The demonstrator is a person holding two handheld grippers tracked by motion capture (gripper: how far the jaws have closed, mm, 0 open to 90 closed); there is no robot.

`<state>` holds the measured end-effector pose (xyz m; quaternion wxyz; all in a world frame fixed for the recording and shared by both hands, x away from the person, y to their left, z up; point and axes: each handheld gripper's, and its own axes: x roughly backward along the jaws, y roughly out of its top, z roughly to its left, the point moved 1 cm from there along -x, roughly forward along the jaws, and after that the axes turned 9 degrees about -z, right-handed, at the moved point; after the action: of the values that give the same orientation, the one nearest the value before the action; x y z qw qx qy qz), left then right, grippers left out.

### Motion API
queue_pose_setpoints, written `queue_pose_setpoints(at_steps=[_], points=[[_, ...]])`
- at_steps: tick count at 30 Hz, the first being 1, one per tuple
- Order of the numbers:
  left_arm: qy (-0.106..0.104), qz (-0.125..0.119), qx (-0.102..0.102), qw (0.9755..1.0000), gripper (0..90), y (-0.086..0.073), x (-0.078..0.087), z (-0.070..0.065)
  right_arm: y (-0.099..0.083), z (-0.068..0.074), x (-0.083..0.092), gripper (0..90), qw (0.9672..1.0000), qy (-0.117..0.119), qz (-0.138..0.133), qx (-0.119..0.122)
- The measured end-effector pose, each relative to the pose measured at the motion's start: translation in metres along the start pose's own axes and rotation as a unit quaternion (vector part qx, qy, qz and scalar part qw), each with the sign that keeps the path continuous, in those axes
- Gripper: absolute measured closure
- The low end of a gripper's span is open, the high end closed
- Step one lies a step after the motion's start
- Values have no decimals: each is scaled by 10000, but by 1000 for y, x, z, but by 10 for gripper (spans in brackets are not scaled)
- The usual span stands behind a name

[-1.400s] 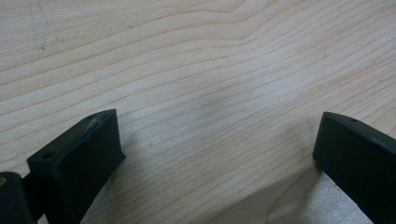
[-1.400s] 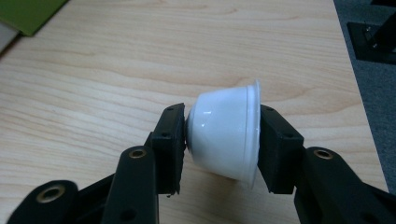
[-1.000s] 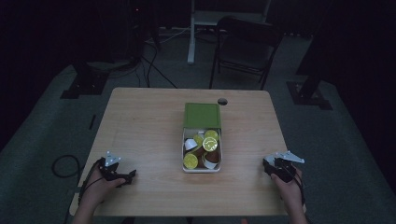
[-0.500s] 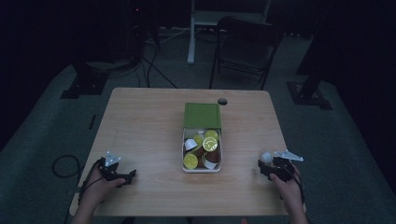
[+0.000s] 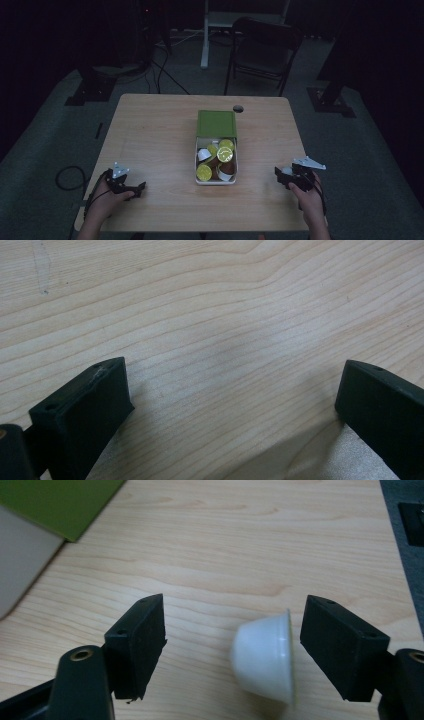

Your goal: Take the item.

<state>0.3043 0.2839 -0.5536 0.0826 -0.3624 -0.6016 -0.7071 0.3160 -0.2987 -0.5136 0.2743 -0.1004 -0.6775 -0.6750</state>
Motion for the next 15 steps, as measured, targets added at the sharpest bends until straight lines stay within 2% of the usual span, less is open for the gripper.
queue_pose_setpoints(at_steps=[15], points=[[1, 0, -4, 10000, 14, 0, 0, 0, 4, 13, 2, 202, 9991, 375, -168, 112]])
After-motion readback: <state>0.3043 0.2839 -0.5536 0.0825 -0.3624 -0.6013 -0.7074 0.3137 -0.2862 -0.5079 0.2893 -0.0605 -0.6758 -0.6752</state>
